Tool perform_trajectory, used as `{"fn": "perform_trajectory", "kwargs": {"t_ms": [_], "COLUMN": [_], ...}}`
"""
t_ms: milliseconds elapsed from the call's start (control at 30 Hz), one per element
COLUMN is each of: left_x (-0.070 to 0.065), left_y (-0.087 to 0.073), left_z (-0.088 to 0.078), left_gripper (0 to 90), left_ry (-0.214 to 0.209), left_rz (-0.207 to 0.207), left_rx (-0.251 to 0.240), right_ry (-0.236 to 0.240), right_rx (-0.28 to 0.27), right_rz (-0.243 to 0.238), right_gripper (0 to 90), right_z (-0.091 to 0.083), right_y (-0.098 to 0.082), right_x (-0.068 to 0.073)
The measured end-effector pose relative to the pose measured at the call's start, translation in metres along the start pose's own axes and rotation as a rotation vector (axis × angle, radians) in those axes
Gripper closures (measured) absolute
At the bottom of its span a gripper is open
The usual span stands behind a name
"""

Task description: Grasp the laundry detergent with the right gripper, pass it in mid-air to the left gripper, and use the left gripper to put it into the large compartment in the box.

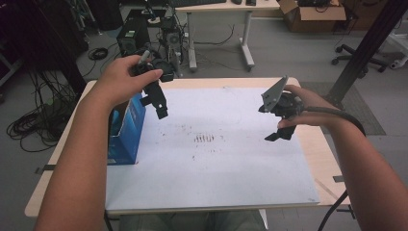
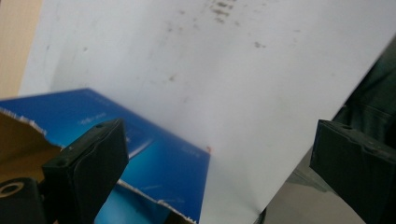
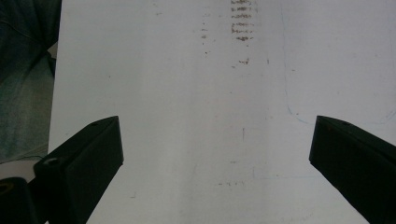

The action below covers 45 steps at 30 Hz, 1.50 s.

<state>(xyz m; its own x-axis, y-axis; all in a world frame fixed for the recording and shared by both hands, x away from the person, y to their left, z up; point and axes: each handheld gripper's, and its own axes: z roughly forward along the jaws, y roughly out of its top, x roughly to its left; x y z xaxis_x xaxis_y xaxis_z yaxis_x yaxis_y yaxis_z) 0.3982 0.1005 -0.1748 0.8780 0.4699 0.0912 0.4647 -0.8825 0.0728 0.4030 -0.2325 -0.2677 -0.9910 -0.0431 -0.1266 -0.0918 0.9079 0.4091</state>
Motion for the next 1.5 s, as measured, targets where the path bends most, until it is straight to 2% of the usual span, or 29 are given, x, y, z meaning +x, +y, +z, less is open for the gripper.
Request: {"fn": "perform_trajectory", "kwargs": {"t_ms": [133, 267, 333, 467, 700, 900, 1100, 1267, 1500], "left_x": [-0.010, -0.016, -0.017, -0.016, -0.021, -0.021, -0.020, -0.020, -0.018], "left_y": [0.008, 0.014, 0.017, 0.023, 0.031, 0.034, 0.036, 0.040, 0.044], "left_z": [-0.001, -0.002, -0.003, -0.006, -0.009, -0.006, -0.005, -0.004, 0.002], "left_gripper": [4.6, 4.6, 4.7, 4.8, 4.9, 4.8, 4.8, 4.8, 5.0], "left_ry": [-0.023, -0.041, -0.052, -0.053, -0.106, -0.123, -0.124, -0.141, -0.144], "left_rz": [0.092, 0.160, 0.180, 0.194, 0.278, 0.304, 0.306, 0.317, 0.318], "left_rx": [0.010, 0.013, 0.025, 0.049, 0.048, 0.043, 0.045, 0.044, 0.044], "right_ry": [-0.002, -0.002, -0.003, 0.004, 0.019, 0.031, 0.029, 0.030, 0.034], "right_rx": [-0.004, 0.000, 0.003, 0.026, 0.030, 0.038, 0.042, 0.041, 0.043], "right_rz": [0.000, 0.000, 0.004, 0.007, 0.013, 0.014, 0.024, 0.027, 0.029], "right_gripper": [2.9, 2.9, 2.8, 2.9, 2.8, 2.9, 2.9, 2.8, 2.9], "right_z": [-0.002, -0.003, -0.003, -0.003, -0.002, 0.003, 0.002, 0.002, 0.003], "right_y": [-0.001, -0.003, -0.004, -0.005, -0.001, 0.003, 0.003, 0.003, 0.002], "right_x": [0.000, 0.000, -0.001, -0.002, -0.003, -0.004, -0.004, -0.008, -0.012]}}
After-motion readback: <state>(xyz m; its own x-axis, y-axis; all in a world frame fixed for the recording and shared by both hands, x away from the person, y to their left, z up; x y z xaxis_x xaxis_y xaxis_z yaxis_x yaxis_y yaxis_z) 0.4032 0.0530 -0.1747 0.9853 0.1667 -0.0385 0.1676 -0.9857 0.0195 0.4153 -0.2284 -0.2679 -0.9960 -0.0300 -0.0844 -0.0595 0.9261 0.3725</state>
